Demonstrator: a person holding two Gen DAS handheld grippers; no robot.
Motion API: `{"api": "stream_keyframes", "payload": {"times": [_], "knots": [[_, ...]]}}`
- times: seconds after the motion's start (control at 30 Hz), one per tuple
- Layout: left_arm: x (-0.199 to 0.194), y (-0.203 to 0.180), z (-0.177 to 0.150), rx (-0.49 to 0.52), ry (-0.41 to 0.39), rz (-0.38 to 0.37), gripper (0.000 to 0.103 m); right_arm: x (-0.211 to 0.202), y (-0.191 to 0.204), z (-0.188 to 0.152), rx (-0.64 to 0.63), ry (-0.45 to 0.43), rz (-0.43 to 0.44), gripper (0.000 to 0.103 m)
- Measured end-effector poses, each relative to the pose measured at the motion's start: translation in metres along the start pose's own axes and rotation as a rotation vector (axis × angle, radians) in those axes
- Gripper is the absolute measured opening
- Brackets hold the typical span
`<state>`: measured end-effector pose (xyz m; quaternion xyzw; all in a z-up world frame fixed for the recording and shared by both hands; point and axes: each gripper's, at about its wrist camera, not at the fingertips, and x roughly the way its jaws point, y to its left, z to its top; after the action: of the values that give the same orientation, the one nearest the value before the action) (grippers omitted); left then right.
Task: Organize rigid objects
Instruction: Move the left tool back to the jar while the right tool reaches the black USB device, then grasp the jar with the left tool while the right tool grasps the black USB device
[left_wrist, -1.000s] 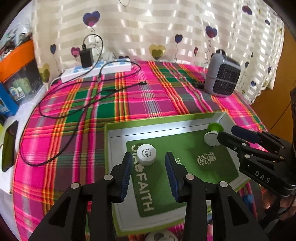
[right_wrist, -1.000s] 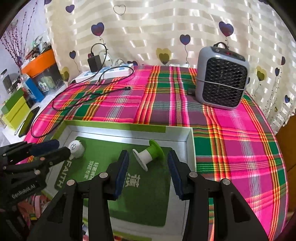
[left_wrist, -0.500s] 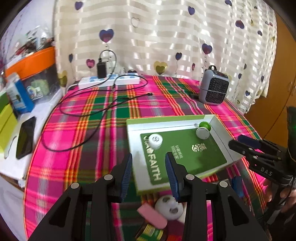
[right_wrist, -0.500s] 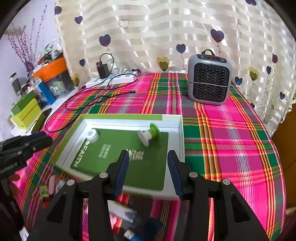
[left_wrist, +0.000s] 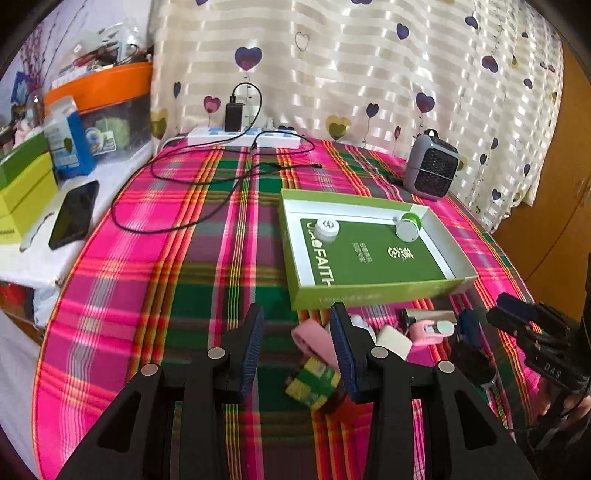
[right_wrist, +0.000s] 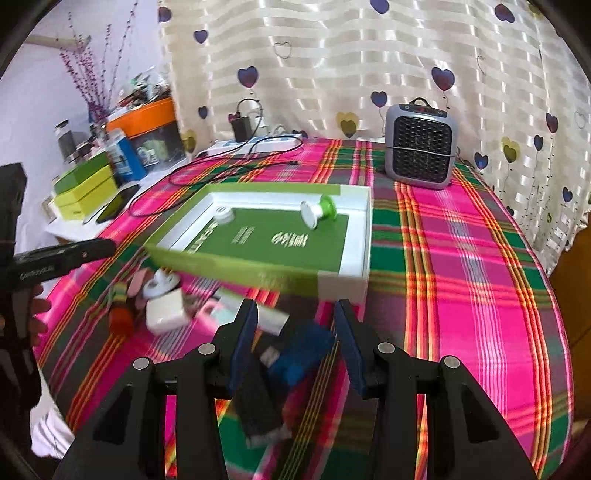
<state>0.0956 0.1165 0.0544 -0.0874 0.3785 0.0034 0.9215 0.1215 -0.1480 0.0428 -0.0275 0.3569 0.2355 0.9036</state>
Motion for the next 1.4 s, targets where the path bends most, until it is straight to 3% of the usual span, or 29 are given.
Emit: {"api": "stream_keyframes", "payload": {"times": [0.37, 0.67, 0.83, 1.4], "knots": [[-0.008, -0.008, -0.027, -0.003, 0.002, -0.017, 0.036, -0.006, 0.018, -0.034, -0.034, 0.019, 0.083, 0.044], [-0.010, -0.025, -0.049, 0.031, 0.034, 0.020, 0.036, 0.000, 0.017, -0.048, -0.044, 0.064, 0.081, 0.045], [-0.011, -0.045, -0.057, 0.114, 0.035, 0.079, 0.036, 0.006, 0.021, -0.053, -0.086, 0.093, 0.027, 0.045], [0.002, -0.043, -0.064, 0.021, 0.072, 0.140, 0.036, 0.009, 0.028, -0.052, -0.111, 0.101, 0.004, 0.044]]}}
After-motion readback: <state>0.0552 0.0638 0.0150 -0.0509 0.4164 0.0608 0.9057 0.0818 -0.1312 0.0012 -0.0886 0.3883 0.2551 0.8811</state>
